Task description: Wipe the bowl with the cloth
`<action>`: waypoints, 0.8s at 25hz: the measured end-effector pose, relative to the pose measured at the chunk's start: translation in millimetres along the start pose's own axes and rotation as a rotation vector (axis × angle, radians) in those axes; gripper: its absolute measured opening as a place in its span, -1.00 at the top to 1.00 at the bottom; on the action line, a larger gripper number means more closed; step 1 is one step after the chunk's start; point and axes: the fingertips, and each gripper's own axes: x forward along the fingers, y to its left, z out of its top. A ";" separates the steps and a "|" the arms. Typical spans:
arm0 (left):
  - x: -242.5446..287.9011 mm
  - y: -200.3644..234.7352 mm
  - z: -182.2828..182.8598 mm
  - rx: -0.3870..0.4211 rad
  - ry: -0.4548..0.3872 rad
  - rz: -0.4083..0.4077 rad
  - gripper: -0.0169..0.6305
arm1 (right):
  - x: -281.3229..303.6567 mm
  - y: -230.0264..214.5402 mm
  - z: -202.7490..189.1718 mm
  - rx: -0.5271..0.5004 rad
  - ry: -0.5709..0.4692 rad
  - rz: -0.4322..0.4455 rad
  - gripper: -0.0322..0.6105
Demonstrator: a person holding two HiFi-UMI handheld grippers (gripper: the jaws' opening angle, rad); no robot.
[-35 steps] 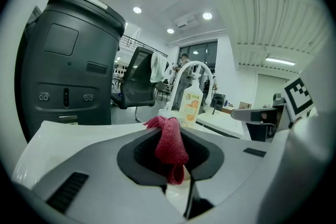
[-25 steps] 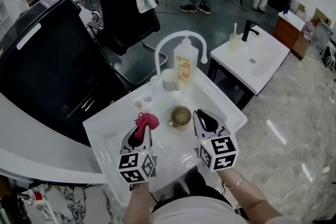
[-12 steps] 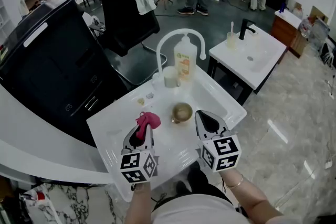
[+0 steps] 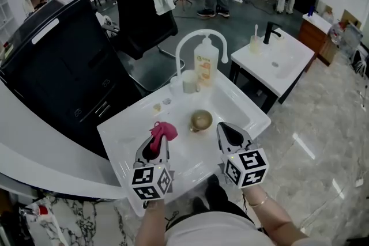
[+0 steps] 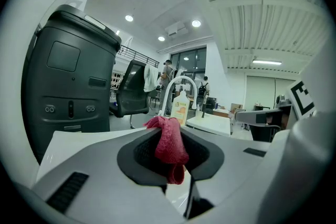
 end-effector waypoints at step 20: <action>-23.9 -2.0 -2.8 -0.007 -0.009 -0.018 0.69 | -16.2 8.1 -11.0 -0.007 0.032 -0.031 0.89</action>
